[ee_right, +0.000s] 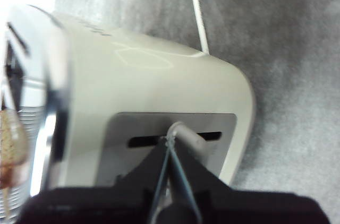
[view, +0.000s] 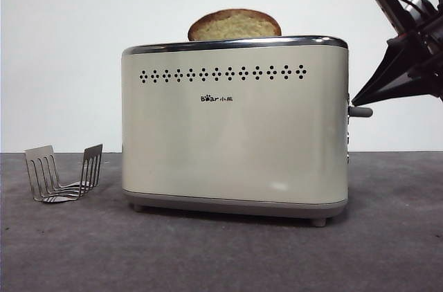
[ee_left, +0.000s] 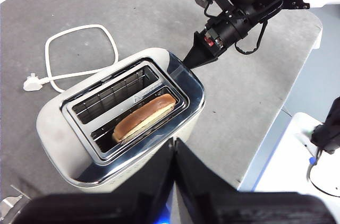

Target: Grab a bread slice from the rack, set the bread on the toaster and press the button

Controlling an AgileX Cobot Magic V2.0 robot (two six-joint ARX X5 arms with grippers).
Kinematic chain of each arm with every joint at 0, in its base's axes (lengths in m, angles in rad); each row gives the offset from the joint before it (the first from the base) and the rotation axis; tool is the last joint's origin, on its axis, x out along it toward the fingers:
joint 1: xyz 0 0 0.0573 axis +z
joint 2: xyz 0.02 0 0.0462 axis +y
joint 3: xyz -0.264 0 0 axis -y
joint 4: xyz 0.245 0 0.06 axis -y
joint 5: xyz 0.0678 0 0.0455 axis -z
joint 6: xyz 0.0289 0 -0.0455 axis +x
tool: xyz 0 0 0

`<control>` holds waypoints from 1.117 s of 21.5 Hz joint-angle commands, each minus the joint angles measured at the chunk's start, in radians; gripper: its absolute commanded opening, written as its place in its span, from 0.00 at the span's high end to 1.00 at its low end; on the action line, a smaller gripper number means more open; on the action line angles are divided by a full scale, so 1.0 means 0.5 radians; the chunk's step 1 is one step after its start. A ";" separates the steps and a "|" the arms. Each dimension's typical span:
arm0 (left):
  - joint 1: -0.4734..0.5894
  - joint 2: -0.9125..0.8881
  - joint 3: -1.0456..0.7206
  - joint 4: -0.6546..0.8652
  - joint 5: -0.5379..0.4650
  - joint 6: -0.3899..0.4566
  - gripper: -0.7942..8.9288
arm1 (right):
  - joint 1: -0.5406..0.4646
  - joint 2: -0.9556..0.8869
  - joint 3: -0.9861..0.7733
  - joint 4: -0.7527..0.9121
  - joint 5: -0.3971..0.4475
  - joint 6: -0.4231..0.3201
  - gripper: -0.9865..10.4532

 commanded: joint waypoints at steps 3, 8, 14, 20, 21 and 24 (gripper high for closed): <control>-0.004 -0.014 -0.008 0.005 -0.254 0.018 0.93 | 0.004 0.133 -0.008 -0.068 0.038 -0.092 0.92; -0.004 -0.014 -0.008 0.005 -0.278 0.025 0.93 | 0.005 0.235 -0.008 -0.095 0.048 -0.128 0.92; -0.004 -0.014 -0.008 0.004 -0.279 0.027 0.93 | 0.013 0.269 -0.009 -0.157 0.204 -0.158 0.92; -0.005 -0.014 -0.024 0.001 -0.278 0.025 0.93 | 0.014 0.271 -0.009 -0.157 0.204 -0.159 0.92; -0.005 -0.014 -0.042 0.001 -0.278 0.025 0.93 | 0.014 0.271 -0.009 -0.157 0.206 -0.158 0.92; -0.005 -0.018 -0.122 0.001 -0.278 0.025 0.93 | 0.014 0.272 -0.009 -0.192 0.243 -0.159 0.92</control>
